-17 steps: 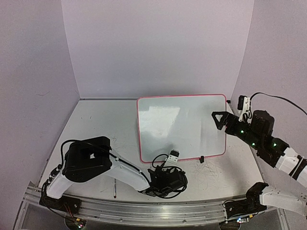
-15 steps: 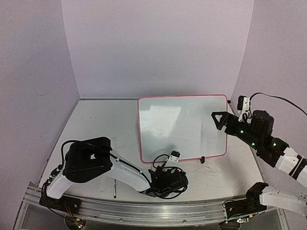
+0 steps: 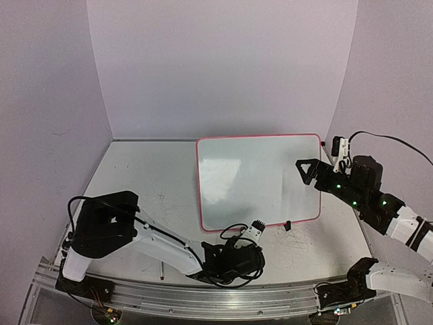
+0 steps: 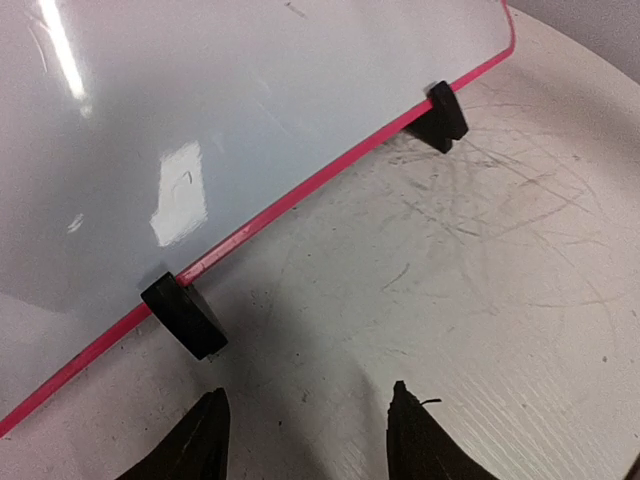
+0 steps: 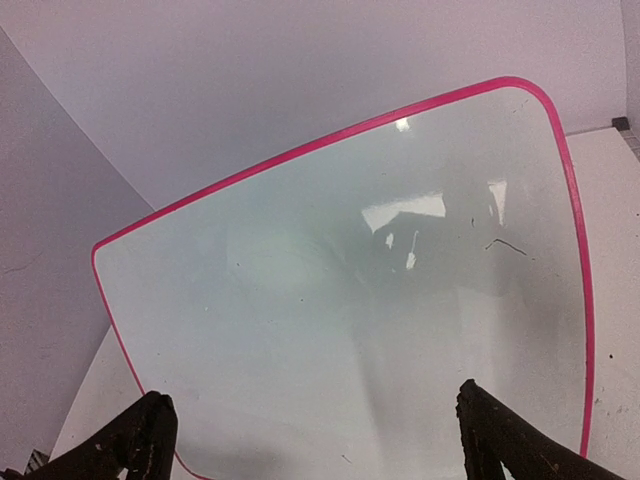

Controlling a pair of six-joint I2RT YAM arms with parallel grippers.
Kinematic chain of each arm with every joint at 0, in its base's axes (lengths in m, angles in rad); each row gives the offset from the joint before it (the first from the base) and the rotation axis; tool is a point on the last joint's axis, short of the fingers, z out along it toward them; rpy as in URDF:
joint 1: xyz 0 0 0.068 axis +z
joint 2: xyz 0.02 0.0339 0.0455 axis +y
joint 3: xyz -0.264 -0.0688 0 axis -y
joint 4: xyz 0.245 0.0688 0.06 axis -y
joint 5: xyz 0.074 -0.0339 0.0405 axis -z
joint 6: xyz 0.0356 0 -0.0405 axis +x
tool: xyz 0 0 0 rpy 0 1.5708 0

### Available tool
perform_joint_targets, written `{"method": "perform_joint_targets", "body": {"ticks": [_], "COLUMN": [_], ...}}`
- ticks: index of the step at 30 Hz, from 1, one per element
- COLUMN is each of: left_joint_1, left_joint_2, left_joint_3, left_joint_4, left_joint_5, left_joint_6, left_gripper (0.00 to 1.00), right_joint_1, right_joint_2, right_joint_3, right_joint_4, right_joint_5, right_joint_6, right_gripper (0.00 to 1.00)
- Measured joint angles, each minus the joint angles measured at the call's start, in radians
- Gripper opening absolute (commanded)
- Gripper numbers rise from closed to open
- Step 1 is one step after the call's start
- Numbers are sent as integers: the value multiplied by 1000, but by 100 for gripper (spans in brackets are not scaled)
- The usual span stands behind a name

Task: Write a sentence on the whiteboard
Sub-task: Move the whiteboard to the center of the board, then pick up the whiteboard marker from the corner of the board.

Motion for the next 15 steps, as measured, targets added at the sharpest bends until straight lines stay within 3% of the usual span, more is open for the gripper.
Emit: {"method": "perform_joint_targets", "body": {"ticks": [6,15], "left_joint_1": [-6,18], "left_joint_2": [-232,-680], "left_joint_3": [-125,-446], "left_joint_4": [8,-119], "left_joint_5": [67,72], "left_joint_6": [25,-97], "left_gripper": [80,83], "right_joint_1": [0,0], "right_joint_2": [1,-107], "right_joint_3": [-1,-59], "right_joint_4": [12,60], "right_joint_5": [8,56], "right_joint_6": [-29,-101], "right_gripper": [98,98]}}
